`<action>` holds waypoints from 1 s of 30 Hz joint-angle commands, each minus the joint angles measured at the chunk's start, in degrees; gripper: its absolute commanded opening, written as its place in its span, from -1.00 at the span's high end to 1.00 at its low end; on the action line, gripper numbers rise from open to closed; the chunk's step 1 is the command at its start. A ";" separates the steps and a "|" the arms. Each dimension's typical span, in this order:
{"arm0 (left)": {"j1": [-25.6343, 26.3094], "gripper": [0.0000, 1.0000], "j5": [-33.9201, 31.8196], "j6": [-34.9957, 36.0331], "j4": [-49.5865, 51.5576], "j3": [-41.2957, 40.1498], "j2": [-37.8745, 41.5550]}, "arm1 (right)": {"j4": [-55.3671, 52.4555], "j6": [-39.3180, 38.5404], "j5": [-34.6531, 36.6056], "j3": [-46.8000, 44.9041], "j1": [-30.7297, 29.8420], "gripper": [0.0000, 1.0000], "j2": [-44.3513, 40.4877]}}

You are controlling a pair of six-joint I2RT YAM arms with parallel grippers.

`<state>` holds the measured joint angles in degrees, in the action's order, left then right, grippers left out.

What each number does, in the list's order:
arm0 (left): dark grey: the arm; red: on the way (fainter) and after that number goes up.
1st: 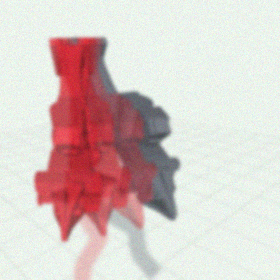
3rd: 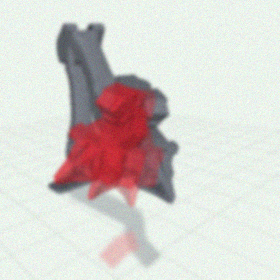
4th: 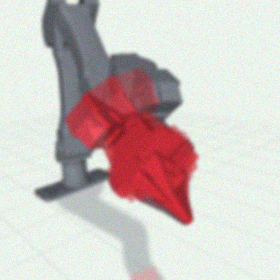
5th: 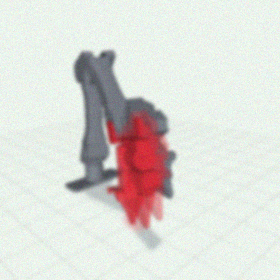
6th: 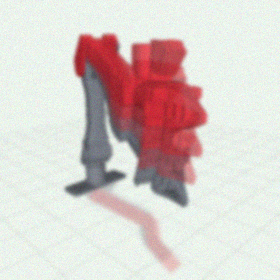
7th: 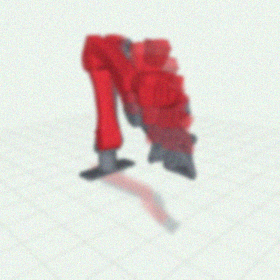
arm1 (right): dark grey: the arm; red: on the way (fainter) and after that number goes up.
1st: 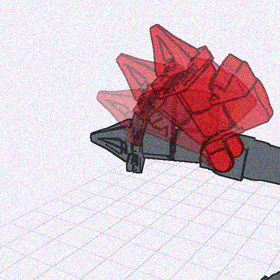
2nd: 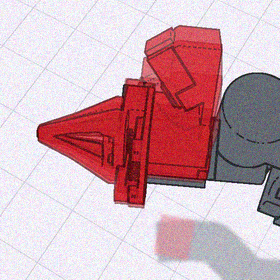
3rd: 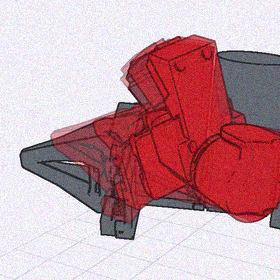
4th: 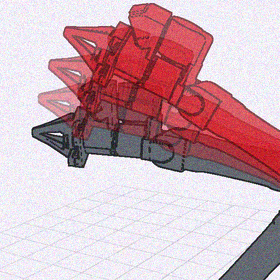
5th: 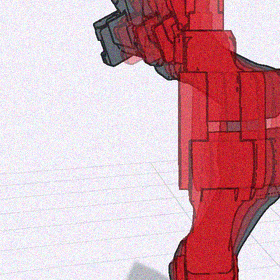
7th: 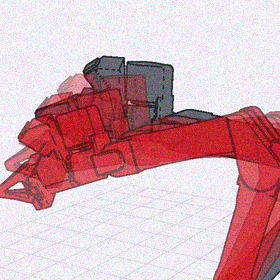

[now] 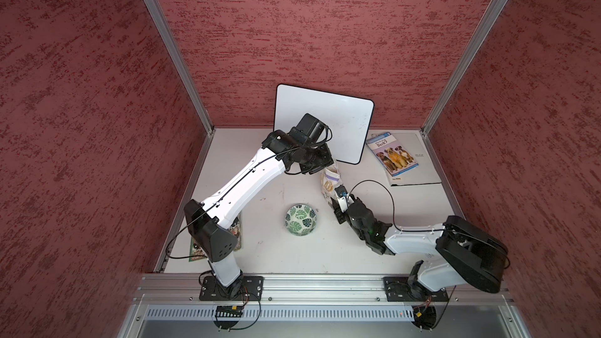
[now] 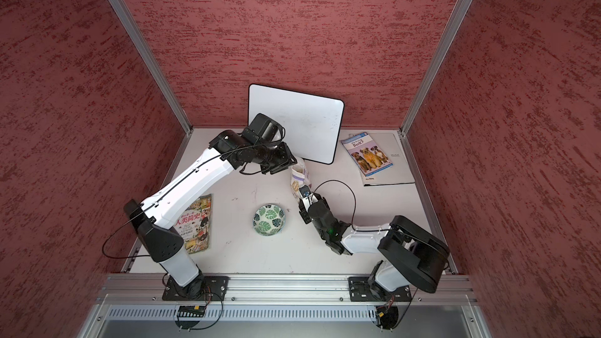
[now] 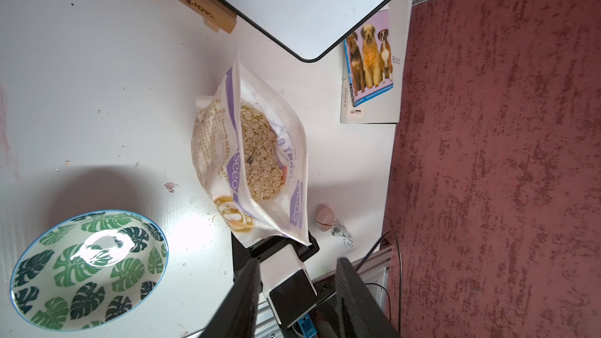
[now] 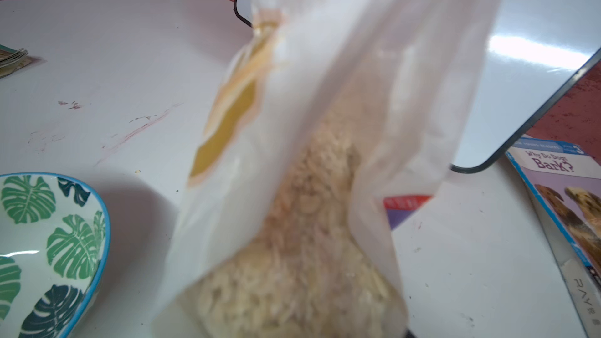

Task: Pour the oats into the breakfast bowl
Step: Pick up the oats bag from the center of the board.

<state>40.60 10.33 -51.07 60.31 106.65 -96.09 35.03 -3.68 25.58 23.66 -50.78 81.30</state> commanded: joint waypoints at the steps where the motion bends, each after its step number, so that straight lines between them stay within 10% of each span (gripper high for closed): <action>1: -0.26 0.12 0.49 1.73 -4.20 -3.36 3.50 | -1.14 -2.72 1.51 1.21 0.34 1.00 -6.50; 15: -3.14 0.03 -4.03 1.92 -12.96 -22.12 14.48 | -13.56 -4.62 -1.44 -4.21 0.25 1.00 -24.25; 30: 0.00 -0.14 -1.79 -3.24 -9.94 -9.36 -1.17 | -12.93 1.24 -3.82 -5.10 -0.19 1.00 -18.81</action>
<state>39.59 7.75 -52.75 49.23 93.97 -94.17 17.96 -3.36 23.07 18.46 -50.78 61.98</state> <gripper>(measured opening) 0.573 0.391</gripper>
